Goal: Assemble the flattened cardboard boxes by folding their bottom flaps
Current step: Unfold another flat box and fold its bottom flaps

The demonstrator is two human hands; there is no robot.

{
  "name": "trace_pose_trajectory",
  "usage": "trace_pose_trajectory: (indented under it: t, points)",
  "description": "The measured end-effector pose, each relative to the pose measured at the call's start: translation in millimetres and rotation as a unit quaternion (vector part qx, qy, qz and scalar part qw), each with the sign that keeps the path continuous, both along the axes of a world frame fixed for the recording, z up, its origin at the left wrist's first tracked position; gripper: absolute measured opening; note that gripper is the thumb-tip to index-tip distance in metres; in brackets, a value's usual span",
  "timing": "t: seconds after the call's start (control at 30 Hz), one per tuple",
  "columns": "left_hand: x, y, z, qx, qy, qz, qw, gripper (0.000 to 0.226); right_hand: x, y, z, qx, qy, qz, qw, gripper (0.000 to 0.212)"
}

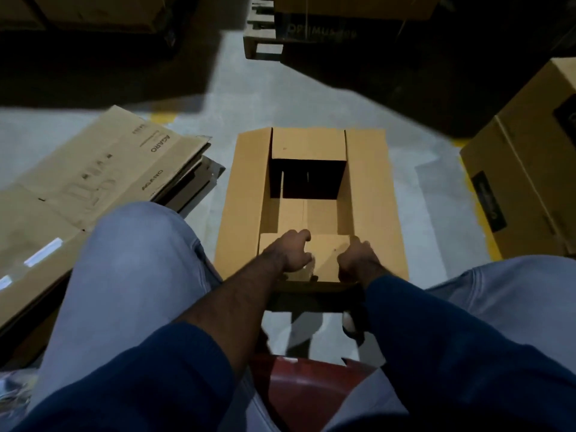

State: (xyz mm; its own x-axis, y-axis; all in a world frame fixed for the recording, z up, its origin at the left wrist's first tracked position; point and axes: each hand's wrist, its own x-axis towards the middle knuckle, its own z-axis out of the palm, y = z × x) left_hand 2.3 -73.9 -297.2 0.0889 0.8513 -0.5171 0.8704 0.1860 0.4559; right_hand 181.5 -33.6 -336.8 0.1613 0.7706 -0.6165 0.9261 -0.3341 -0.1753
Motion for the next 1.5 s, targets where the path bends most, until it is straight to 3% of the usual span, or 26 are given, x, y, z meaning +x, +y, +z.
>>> trace_pose_trajectory:
  t: [0.23,0.57,0.87,1.1,1.27,1.5]
  points:
    - [-2,6,-27,-0.012,-0.045,0.045,0.998,0.047,18,17,-26,0.046,0.008,-0.056,0.997,0.027]
    - [3,14,-42,-0.025,-0.076,0.068,0.994,0.047,14,33,-41,0.09,-0.02,-0.09,0.992,0.014]
    - [6,29,-59,-0.013,-0.087,0.066,0.994,0.046,10,43,-49,0.078,-0.009,-0.129,0.989,0.015]
    - [-1,64,-69,0.009,-0.093,0.073,0.993,0.045,0,68,-60,0.143,-0.002,-0.096,0.985,0.035]
    - [-16,98,-74,0.028,-0.112,0.128,0.985,0.044,-8,133,-61,0.208,0.023,-0.081,0.974,0.032]
    - [-24,136,-88,0.027,-0.121,0.158,0.98,0.044,-16,181,-64,0.196,0.005,-0.091,0.976,0.022]
